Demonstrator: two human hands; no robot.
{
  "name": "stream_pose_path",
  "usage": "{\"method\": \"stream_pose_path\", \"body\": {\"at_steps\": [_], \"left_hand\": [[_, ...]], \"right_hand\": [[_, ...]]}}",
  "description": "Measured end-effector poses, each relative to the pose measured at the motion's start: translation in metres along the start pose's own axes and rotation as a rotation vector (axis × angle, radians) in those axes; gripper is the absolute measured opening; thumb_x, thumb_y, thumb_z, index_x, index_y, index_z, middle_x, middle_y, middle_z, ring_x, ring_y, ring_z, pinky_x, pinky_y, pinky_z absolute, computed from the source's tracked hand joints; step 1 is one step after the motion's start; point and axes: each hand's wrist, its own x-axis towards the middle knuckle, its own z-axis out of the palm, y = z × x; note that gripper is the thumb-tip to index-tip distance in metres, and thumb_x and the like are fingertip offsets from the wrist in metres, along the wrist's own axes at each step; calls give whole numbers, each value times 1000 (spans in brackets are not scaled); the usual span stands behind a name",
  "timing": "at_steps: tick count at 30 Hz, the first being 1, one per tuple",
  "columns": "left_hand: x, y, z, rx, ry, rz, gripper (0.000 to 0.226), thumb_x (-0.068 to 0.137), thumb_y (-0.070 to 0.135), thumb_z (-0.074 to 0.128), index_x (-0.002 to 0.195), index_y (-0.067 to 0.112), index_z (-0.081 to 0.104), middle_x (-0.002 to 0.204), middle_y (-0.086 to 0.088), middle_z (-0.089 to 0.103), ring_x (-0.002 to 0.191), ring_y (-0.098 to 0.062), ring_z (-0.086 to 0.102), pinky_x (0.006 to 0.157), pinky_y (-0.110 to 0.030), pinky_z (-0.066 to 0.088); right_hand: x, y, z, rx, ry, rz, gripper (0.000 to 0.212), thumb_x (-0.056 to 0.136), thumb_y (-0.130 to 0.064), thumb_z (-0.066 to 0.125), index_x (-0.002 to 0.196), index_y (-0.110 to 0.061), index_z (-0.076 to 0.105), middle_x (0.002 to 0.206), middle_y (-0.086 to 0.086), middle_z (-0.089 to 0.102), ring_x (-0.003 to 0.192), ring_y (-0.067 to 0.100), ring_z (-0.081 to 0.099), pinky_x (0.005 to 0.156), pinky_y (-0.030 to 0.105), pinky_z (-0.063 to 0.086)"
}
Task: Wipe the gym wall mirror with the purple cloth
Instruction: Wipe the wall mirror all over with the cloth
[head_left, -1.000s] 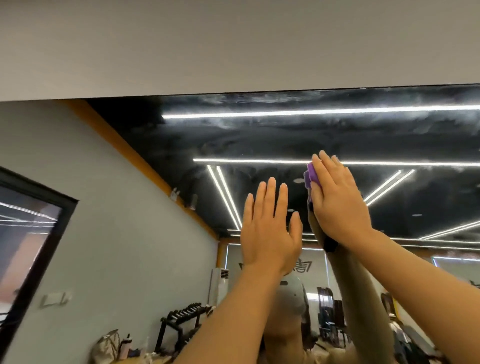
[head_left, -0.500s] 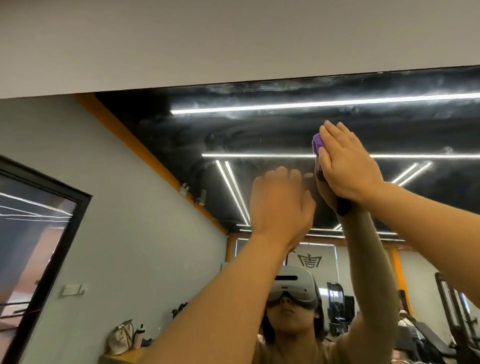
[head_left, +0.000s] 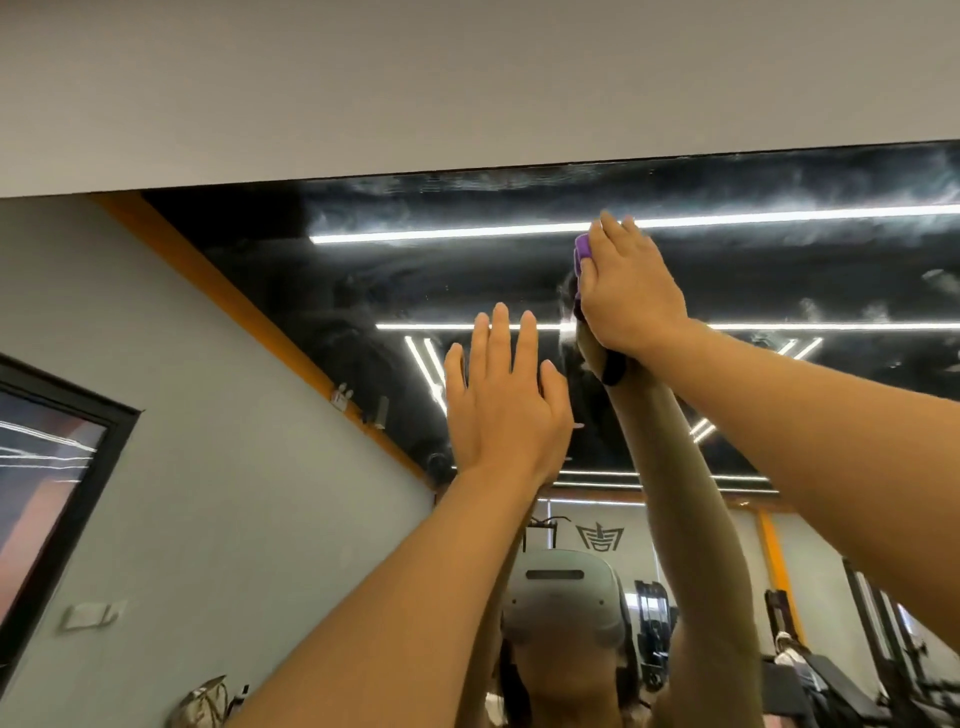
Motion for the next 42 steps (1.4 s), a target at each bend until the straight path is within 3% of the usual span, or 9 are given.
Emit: {"method": "stream_pose_path", "body": {"at_steps": [6,13,17,22,28,32,36,40,42], "left_hand": [[0,-4,3,42,-23,86,66,97,43,7,161,31,4,169,7,-7,154,-9,-14,121,-36,-15],[1,2,0,84,-43,79,68,95,44,4,161,29,9,170,5,0,155,-14,-9,122,-38,-12],[0,14,0,52,-29,18,70,94,46,7,161,28,16,170,3,4,156,-15,-7,123,-42,-11],[0,17,-2,71,-1,-10,69,95,47,9,160,28,21,169,3,10,156,-16,-1,124,-42,-7],[0,41,3,34,15,-111,56,108,38,28,160,20,19,170,0,5,156,-18,-3,123,-35,-8],[-2,56,8,40,13,-6,67,98,44,12,162,23,14,170,1,3,156,-17,-4,121,-31,-13],[-4,60,10,43,-32,-17,55,109,37,20,162,24,11,170,1,-1,155,-16,-9,121,-33,-14],[-5,67,9,64,-15,-11,53,110,29,26,161,24,15,170,1,4,156,-15,-5,123,-35,-10],[-4,74,10,35,-1,-8,52,109,23,31,160,23,20,169,1,8,156,-15,-1,123,-34,-7]], "right_hand": [[-19,22,-6,38,-7,-50,54,111,-26,27,160,-6,17,169,9,12,156,21,4,124,30,-1],[-15,65,-25,-30,83,169,49,106,-15,33,152,5,32,163,19,25,151,34,17,125,42,9],[-10,18,-15,-9,47,-13,39,104,-11,38,139,4,45,149,21,42,140,34,32,121,41,17],[-16,31,-14,43,2,-69,53,111,-23,27,159,-4,16,168,10,12,156,23,5,123,30,-2],[-33,135,-55,-30,92,197,49,108,-15,30,153,4,29,163,18,24,153,32,15,126,40,8],[-23,123,-52,-48,102,295,52,104,-13,33,152,6,29,161,22,26,151,38,16,125,45,9],[-26,68,-35,-51,12,10,51,106,-22,28,146,7,36,156,23,32,147,37,22,122,42,10],[-34,64,-27,-4,-53,-116,56,111,-26,22,160,-3,9,169,11,3,156,25,-1,125,35,-3],[-31,84,-33,-46,-17,-91,54,110,-19,25,159,-1,12,169,11,-5,156,27,-5,125,38,-4]]}}
